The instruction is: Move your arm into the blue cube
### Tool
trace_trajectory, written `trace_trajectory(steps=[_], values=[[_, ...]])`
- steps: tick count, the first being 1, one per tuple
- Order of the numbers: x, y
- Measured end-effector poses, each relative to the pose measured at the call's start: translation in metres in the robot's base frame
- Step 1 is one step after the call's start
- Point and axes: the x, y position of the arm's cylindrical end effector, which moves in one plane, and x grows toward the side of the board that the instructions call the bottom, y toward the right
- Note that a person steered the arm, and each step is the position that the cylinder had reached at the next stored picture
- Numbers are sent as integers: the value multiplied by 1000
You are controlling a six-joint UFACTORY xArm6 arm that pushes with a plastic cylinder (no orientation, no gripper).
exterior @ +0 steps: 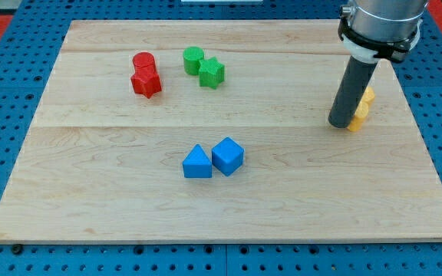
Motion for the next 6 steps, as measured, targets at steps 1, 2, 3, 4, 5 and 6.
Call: trace_trajectory(steps=[1, 2, 3, 4, 5, 6], values=[[5, -19], [26, -57], [44, -91], [47, -122], [47, -147], [47, -158]])
